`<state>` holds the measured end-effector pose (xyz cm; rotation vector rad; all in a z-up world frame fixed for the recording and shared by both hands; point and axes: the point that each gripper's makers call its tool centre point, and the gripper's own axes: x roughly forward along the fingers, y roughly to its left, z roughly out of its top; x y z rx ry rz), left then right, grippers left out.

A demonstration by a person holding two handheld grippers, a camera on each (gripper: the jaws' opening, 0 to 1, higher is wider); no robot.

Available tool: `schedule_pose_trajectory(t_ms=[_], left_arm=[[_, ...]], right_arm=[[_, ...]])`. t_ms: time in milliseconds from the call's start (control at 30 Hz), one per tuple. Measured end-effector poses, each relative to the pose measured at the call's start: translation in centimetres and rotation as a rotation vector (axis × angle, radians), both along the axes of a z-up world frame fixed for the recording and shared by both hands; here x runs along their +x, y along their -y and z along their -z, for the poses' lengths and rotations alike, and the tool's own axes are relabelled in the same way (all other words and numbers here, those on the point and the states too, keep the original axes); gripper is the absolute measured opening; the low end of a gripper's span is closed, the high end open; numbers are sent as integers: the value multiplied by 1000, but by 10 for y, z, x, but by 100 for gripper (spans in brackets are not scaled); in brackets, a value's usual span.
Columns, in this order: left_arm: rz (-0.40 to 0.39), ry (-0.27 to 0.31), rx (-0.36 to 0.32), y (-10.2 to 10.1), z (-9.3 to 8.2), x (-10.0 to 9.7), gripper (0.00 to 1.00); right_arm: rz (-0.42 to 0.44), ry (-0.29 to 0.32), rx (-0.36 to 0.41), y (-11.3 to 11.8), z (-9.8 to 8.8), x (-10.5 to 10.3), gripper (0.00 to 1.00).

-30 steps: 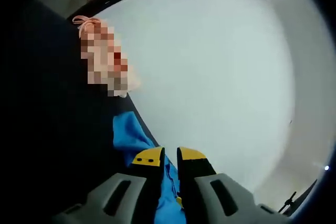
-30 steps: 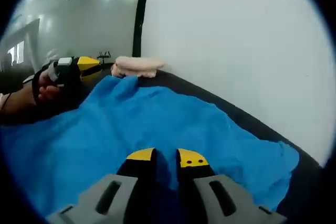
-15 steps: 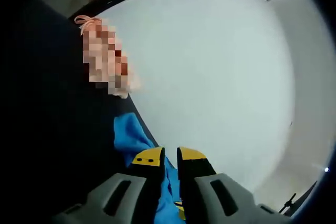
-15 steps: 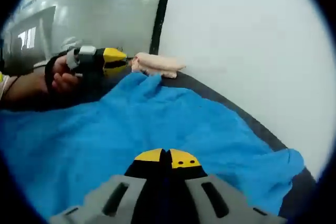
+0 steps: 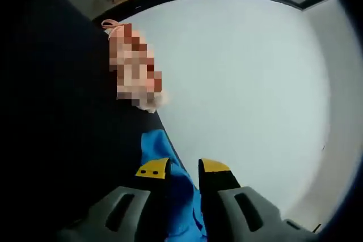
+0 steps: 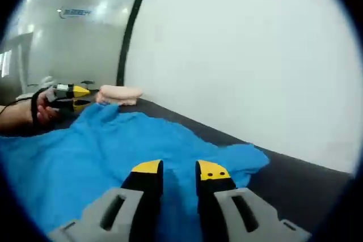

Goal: Spread out the cloth and fold it

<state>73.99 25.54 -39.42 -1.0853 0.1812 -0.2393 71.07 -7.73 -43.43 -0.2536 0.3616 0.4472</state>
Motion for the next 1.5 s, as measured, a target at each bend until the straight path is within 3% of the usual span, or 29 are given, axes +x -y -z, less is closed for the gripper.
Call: schedule_pose_trajectory(t_ms=[33, 67, 100, 167, 333, 400, 467, 533, 567, 600, 633, 667, 700, 733, 767, 833, 933, 1033, 1067, 1100, 1133, 1167, 1200, 1233, 1267, 1367, 1433, 1467, 1500], left_arm=[[6, -14, 27, 3, 3, 0, 20], [25, -60, 42, 8, 10, 2, 21], [31, -102, 39, 12, 15, 1, 24], [44, -116, 81, 17, 20, 3, 28], [-46, -144, 78, 14, 18, 8, 30], [-92, -140, 59, 10, 11, 17, 39], [-140, -131, 30, 11, 8, 27, 45], [-174, -166, 11, 9, 18, 33, 31], [-193, -217, 84, 4, 33, 34, 18], [-192, -266, 146, 0, 43, 33, 2], [-121, -182, 95, 16, 28, 38, 2], [-150, -257, 120, 12, 39, 39, 2], [-89, -208, 261, 18, 34, 40, 1], [-53, -210, 335, 22, 36, 35, 1], [-55, -202, 346, 23, 34, 35, 0], [-19, -190, 235, 30, 27, 29, 0], [7, -153, 257, 30, 17, 15, 0], [-46, -203, 226, 19, 11, -7, 3], [-59, -229, 235, 15, 13, -10, 8], [-51, -264, 214, 16, 14, -19, 25], [-24, -205, 177, 22, 4, -19, 45], [-26, -166, 81, 26, -7, -18, 66], [-30, -115, 24, 29, -16, -14, 80], [-16, -140, -55, 36, -17, -11, 81], [-38, -191, -92, 35, -8, -3, 75], [-63, -251, -49, 37, 17, 18, 37], [-120, -283, -40, 30, 35, 30, 26], [-132, -252, -79, 32, 32, 33, 16], [-144, -285, -105, 27, 39, 36, 9]], right_arm=[[-7, -16, -9, 1, 10, -2, 17], [-60, 113, 110, -12, -14, 4, 16], [15, 46, 123, -4, -9, 3, 17], [-11, 25, 154, -2, -19, -6, 17], [-16, 139, 132, 29, -46, -33, 20], [-30, 152, 152, 44, -41, -48, 20], [-53, 198, 100, 59, -30, -58, 20], [-39, 232, 38, 72, -26, -63, 19], [-30, 245, 45, 72, -37, -63, 19], [-67, 280, 127, 63, -51, -67, 18], [-106, 323, 230, 54, -62, -70, 18], [-142, 372, 285, 50, -71, -72, 18], [-148, 370, 252, 54, -69, -73, 18], [-131, 350, 245, 61, -67, -72, 18], [-116, 341, 286, 64, -68, -70, 18], [-83, 317, 376, 71, -72, -67, 18], [-66, 306, 439, 78, -75, -66, 18], [-74, 309, 434, 75, -76, -68, 18], [-79, 312, 425, 72, -76, -68, 18], [-79, 314, 397, 71, -74, -68, 18], [-78, 316, 379, 71, -73, -68, 18], [-84, 320, 369, 69, -73, -69, 18], [-86, 322, 368, 69, -73, -69, 18], [-90, 326, 364, 68, -73, -69, 18], [-91, 327, 359, 68, -73, -70, 18], [-95, 335, 358, 70, -74, -71, 18], [-98, 337, 380, 72, -76, -72, 18], [-95, 337, 392, 74, -77, -72, 18], [-93, 336, 394, 74, -77, -72, 18]])
